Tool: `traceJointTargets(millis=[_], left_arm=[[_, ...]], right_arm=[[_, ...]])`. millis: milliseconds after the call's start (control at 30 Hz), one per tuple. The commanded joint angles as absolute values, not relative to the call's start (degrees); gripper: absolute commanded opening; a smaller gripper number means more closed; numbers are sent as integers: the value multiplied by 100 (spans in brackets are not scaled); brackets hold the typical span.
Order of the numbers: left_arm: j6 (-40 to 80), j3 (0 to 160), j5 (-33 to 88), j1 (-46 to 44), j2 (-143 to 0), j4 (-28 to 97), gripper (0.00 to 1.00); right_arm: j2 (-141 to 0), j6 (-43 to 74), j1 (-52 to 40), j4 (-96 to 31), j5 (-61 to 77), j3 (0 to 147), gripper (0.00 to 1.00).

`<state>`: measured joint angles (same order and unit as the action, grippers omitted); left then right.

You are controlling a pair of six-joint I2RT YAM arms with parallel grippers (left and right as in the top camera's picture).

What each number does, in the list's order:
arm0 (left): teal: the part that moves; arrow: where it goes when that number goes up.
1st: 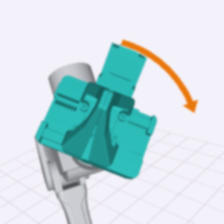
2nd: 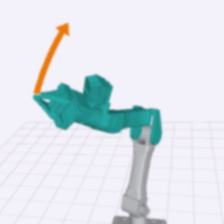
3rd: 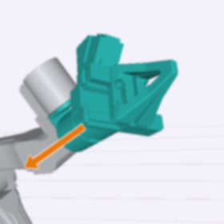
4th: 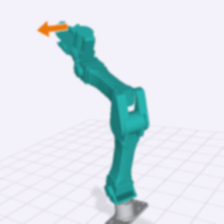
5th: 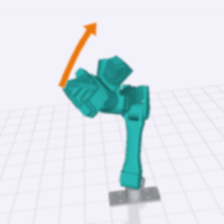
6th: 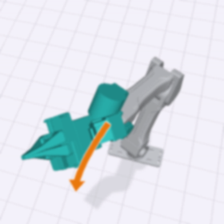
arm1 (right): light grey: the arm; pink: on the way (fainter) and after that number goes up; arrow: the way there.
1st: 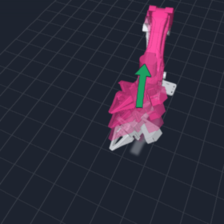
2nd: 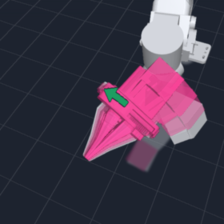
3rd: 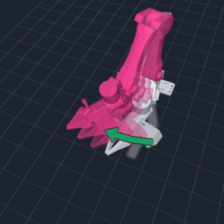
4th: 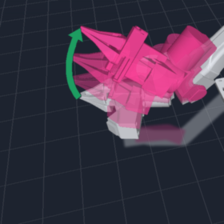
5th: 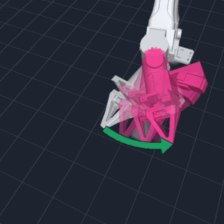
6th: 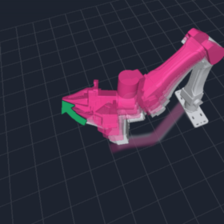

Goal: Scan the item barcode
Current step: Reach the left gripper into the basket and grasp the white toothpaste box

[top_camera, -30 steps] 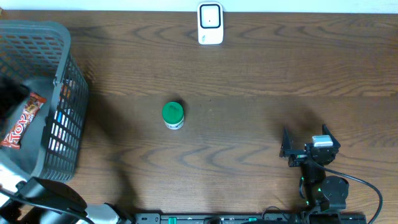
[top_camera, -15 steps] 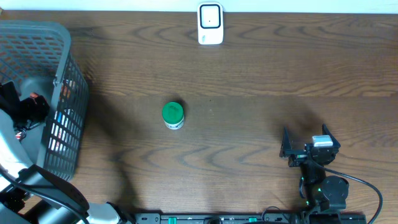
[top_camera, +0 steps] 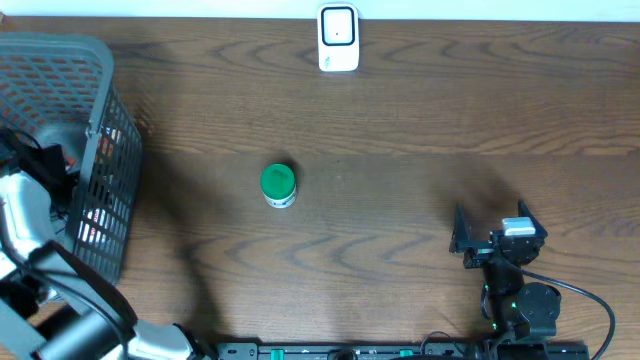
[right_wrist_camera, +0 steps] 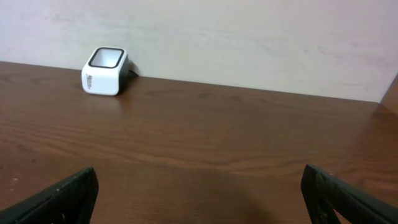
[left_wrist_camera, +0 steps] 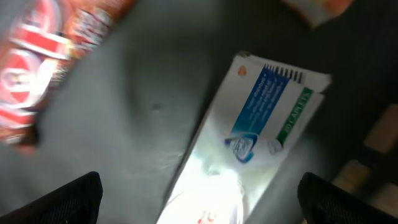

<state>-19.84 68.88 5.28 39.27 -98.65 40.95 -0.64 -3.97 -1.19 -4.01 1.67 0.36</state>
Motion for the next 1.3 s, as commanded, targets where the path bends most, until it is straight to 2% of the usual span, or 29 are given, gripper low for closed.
traceJointTargets(millis=[0,333,533,700,800,1267], left_arm=[[-2069,6840,720,3913,-10278,4021,98],[-2071,6840,812,3903,-11002,3872,98],[-1911,6842,812,3903,-11000,3868,63],[-1726,6849,812,3903,-10980,3883,61],[-1678,6919,812,3903,-10906,3981,53],[-1417,7081,814,3903,-9336,4014,51]], right_arm=[[-49,-327,-117,-425,158,32,99],[-49,-327,-117,-425,158,32,99],[-49,-327,-117,-425,158,32,99],[-49,-327,-117,-427,158,32,99],[-49,-327,-117,-427,158,32,99],[-49,-327,-117,-427,158,32,99]])
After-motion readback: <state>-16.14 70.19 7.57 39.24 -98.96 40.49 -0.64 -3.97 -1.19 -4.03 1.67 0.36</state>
